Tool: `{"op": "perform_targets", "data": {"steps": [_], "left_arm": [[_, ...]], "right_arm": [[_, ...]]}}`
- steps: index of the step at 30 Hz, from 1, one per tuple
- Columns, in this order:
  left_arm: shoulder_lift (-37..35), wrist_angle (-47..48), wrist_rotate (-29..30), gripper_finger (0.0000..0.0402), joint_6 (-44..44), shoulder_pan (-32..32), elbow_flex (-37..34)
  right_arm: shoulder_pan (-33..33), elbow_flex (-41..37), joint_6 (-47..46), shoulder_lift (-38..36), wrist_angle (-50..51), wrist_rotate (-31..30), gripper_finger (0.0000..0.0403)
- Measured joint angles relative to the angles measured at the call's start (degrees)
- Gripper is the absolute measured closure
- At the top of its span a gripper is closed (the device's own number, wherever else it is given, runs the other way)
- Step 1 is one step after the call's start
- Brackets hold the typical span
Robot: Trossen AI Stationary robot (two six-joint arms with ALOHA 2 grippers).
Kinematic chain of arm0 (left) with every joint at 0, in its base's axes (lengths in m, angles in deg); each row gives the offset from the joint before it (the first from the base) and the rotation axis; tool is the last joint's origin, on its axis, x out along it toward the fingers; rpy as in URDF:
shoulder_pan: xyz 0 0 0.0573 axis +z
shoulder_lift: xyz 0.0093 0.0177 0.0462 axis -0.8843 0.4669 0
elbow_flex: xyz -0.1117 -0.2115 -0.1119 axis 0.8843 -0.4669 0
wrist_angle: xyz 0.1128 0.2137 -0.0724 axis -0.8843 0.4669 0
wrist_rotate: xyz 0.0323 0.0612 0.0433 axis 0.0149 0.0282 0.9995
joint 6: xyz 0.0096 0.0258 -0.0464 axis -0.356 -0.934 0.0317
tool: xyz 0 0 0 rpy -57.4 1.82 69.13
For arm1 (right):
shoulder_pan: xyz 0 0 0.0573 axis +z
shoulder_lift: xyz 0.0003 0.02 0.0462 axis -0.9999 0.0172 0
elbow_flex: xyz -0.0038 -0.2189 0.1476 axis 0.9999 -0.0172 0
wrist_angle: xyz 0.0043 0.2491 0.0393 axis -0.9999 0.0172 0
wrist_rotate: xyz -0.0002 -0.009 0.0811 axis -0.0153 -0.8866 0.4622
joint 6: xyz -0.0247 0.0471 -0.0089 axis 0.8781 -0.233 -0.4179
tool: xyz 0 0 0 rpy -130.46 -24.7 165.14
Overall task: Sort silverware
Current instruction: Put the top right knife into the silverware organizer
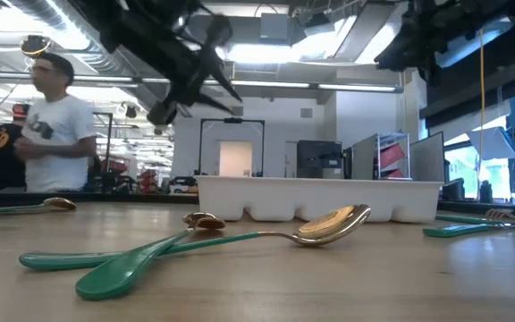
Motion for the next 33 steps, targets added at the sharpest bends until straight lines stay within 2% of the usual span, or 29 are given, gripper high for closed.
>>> {"op": "perform_targets", "data": {"steps": [6, 14, 33], "left_arm": [[-5.7, 0.2, 0.0, 0.0316, -8.8, 1.1, 0.0], [-8.6, 1.9, 0.1, 0.0316, -15.3, 1.7, 0.0], [-8.6, 15.5, 0.1, 0.0316, -22.3, 1.7, 0.0]], "right_arm": [[0.0, 0.0, -1.7, 1.8, 9.3, 0.7, 0.0343], [0.0, 0.0, -3.2, 6.5, 20.6, -2.9, 0.0343], [0.0, 0.0, -6.1, 26.7, 25.4, -3.1, 0.0343]]}}
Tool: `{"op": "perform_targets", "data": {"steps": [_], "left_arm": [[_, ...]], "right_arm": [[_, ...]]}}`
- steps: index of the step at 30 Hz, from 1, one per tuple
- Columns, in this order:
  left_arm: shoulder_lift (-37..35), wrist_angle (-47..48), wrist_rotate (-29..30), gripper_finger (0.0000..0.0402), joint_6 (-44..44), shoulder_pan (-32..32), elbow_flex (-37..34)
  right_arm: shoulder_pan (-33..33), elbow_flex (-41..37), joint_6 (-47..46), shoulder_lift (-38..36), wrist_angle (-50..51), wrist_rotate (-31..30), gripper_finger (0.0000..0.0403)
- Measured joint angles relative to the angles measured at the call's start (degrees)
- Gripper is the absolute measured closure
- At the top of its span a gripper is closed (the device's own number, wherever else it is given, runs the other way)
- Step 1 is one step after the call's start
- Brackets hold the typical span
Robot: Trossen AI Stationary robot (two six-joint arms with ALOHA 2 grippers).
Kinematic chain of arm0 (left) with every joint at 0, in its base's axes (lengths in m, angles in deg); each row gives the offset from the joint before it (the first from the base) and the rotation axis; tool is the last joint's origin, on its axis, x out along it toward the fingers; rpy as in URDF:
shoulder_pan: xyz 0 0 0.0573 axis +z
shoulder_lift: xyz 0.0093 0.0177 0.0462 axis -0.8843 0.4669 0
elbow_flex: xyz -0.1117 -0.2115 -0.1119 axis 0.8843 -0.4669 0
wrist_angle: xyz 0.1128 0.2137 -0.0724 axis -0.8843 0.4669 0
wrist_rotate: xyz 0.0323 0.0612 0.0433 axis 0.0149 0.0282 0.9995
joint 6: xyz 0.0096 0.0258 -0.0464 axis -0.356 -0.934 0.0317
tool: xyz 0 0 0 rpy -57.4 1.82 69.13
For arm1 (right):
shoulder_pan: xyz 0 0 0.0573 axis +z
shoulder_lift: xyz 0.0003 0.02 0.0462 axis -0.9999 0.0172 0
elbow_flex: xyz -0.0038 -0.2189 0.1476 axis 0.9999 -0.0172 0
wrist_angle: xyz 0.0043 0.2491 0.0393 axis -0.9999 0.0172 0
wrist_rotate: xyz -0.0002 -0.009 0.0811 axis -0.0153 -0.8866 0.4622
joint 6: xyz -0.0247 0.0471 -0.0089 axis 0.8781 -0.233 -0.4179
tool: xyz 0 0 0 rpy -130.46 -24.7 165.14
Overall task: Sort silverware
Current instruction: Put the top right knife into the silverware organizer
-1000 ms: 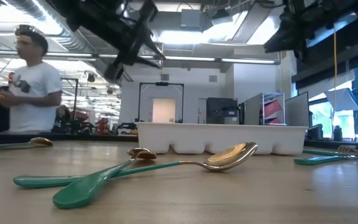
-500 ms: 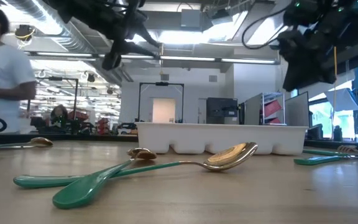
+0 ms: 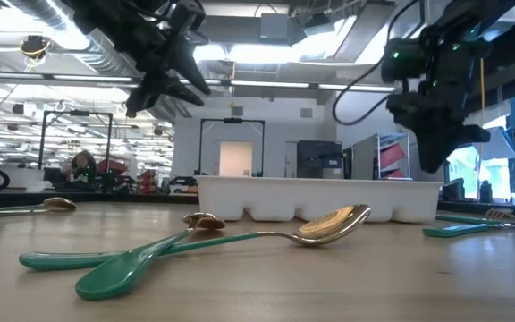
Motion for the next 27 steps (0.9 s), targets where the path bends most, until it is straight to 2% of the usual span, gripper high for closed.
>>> {"op": "perform_targets", "data": {"steps": [7, 20, 27], "left_arm": [[0.0, 1.2, 0.0, 0.0316, -1.8, 0.0, 0.0], [0.0, 1.1, 0.0, 0.0316, -3.7, 0.0, 0.0], [0.0, 1.2, 0.0, 0.0316, -4.7, 0.0, 0.0]], "right_arm": [[0.0, 0.0, 0.0, 6.0, -0.2, 2.0, 0.0343], [0.0, 0.0, 0.2, 10.9, -3.9, 3.0, 0.0342], [0.0, 0.0, 0.3, 11.0, -3.7, 2.7, 0.0313]]}}
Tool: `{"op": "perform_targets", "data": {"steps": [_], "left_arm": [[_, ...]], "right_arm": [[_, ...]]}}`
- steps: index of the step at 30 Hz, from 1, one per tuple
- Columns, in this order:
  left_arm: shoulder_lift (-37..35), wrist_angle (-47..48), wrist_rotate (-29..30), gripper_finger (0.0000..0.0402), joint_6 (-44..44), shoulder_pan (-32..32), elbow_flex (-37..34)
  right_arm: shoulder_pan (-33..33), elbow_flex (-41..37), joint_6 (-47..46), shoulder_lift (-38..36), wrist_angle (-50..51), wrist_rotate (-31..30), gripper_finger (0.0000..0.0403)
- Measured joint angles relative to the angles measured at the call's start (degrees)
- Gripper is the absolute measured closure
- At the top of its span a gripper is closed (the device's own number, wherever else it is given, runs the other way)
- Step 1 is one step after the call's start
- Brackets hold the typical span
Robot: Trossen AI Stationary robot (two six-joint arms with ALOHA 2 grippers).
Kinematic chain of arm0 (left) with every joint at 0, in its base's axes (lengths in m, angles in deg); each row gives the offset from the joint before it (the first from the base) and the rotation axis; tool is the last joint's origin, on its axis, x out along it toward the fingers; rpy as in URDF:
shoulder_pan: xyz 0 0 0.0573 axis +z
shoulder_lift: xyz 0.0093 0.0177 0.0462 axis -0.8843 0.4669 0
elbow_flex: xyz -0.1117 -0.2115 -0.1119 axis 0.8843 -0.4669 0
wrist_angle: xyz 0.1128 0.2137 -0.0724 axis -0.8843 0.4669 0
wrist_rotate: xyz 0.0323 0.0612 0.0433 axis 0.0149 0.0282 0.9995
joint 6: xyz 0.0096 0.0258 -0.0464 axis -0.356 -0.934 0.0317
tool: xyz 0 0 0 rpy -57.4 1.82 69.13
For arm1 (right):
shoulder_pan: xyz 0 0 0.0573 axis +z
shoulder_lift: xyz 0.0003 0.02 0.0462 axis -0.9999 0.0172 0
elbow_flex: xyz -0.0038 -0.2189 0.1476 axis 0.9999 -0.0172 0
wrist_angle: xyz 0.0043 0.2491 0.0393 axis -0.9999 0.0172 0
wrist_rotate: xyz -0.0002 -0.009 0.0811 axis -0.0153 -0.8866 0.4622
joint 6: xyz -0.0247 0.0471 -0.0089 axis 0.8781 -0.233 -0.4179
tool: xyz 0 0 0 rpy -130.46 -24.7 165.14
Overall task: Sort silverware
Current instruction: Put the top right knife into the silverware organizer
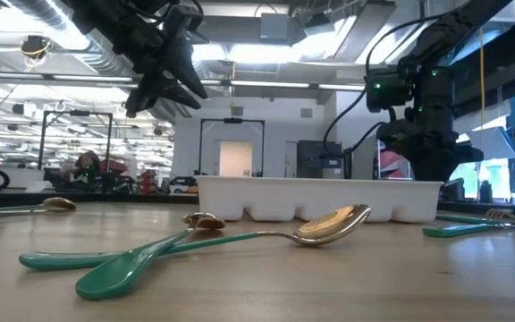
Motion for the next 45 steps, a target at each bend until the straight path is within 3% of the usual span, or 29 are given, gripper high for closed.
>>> {"op": "perform_targets", "data": {"steps": [8, 25, 30, 37, 45], "left_arm": [[0.0, 0.1, 0.0, 0.0316, -0.3, 0.0, 0.0], [0.0, 0.1, 0.0, 0.0316, -1.8, 0.0, 0.0], [0.0, 0.1, 0.0, 0.0316, -1.8, 0.0, 0.0], [0.0, 0.1, 0.0, 0.0316, -1.8, 0.0, 0.0], [0.0, 0.1, 0.0, 0.0316, -1.8, 0.0, 0.0]], "right_arm": [[0.0, 0.0, 0.0, 0.0, 0.0, -1.7, 0.0277], [0.0, 0.0, -1.4, 5.3, -0.9, -2.7, 0.028], [0.0, 0.0, -1.3, 6.3, -3.8, 0.5, 0.0281], [0.0, 0.0, -1.3, 6.3, -3.4, -2.7, 0.0281], [0.0, -0.4, -1.1, 7.2, -3.1, -2.4, 0.0281]]}}
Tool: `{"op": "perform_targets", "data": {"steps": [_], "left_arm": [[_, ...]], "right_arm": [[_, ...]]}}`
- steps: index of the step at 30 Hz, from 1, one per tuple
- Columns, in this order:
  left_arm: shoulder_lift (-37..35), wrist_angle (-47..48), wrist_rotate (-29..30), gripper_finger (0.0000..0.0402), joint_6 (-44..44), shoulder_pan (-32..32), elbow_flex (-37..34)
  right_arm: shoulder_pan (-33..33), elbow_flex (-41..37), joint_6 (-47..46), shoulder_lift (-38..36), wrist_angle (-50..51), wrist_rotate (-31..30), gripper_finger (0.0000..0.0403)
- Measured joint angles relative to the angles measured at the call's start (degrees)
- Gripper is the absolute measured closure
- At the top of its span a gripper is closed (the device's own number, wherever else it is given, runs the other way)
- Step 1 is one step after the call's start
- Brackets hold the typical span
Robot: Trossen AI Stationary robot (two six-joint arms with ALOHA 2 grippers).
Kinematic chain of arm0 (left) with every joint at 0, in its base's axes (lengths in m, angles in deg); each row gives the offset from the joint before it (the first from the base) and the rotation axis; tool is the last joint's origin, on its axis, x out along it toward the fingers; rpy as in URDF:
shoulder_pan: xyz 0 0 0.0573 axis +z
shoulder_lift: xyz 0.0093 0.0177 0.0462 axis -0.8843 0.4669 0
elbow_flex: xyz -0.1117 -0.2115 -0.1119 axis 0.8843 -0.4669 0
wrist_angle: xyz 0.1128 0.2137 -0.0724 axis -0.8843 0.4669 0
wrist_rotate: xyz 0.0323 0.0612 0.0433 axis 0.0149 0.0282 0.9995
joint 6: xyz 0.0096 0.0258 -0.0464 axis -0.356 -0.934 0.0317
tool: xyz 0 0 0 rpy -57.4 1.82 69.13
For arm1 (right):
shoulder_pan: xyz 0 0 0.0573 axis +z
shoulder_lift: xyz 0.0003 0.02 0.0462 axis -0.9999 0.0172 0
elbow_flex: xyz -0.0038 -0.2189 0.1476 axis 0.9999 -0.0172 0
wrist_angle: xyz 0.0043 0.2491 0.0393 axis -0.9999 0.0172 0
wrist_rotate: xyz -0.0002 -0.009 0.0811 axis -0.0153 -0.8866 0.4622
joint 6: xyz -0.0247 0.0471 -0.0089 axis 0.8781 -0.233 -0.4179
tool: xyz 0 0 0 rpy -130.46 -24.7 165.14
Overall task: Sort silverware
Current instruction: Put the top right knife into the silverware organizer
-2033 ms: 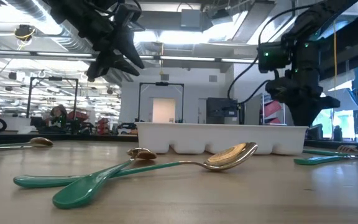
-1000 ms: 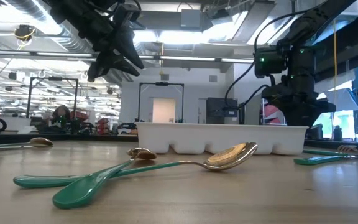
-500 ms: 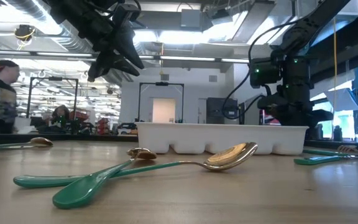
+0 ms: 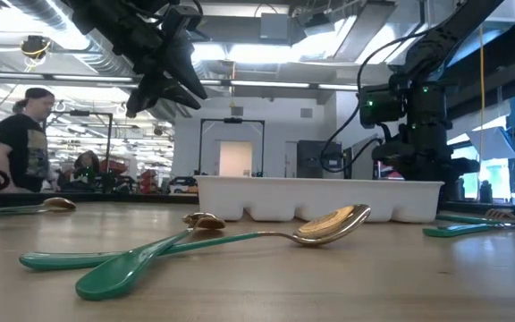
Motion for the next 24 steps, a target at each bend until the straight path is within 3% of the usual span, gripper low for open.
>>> {"op": "perform_targets", "data": {"steps": [11, 20, 24], "left_arm": [[0.0, 0.0, 0.3, 0.0316, 0.0, 0.0, 0.0], [0.0, 0.0, 0.6, 0.0316, 0.0, 1.2, 0.0], [0.0, 0.0, 0.6, 0.0316, 0.0, 2.1, 0.0]], "right_arm": [[0.0, -0.6, 0.2, 2.9, 0.5, 0.1, 0.0289], [0.0, 2.5, 2.1, 3.2, 1.8, 0.2, 0.0385], [0.0, 3.7, 3.2, 3.3, 1.5, -0.2, 0.0398]]}}
